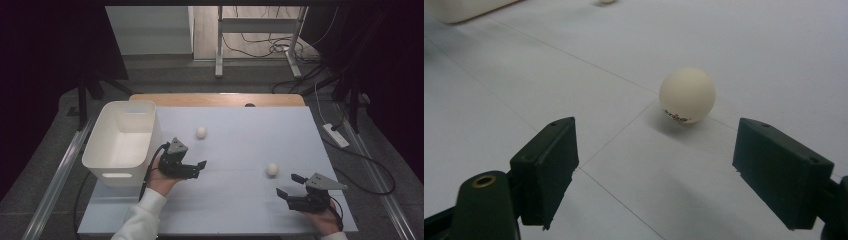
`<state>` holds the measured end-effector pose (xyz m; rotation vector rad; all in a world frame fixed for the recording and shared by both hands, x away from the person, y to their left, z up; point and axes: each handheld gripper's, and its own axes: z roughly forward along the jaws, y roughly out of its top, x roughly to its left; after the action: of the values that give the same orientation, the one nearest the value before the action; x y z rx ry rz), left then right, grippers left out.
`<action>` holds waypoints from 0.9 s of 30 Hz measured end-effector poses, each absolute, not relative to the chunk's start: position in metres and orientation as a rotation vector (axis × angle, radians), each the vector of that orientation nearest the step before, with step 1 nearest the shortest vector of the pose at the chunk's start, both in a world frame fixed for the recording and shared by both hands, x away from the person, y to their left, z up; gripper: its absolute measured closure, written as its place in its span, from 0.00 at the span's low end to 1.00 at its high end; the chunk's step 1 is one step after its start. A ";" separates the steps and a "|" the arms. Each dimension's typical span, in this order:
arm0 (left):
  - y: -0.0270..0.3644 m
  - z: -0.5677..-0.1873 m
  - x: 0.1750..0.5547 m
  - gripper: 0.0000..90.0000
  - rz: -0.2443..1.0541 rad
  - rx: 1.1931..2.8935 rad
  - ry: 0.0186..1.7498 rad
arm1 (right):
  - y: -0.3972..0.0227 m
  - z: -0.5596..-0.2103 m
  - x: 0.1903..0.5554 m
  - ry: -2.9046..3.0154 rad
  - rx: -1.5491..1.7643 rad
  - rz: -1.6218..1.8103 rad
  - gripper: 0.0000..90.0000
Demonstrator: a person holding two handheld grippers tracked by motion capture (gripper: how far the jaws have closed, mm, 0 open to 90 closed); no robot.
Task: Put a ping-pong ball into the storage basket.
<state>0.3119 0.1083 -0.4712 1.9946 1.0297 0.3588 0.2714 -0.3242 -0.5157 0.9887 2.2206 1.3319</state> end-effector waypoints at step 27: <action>0.099 -0.466 0.346 0.16 0.361 2.032 1.045 | -0.326 -0.515 0.273 2.195 1.009 1.329 0.19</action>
<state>0.3464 0.0993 -0.4664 2.0322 1.0447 0.3606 0.2729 -0.3262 -0.5153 1.0094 2.1955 1.3286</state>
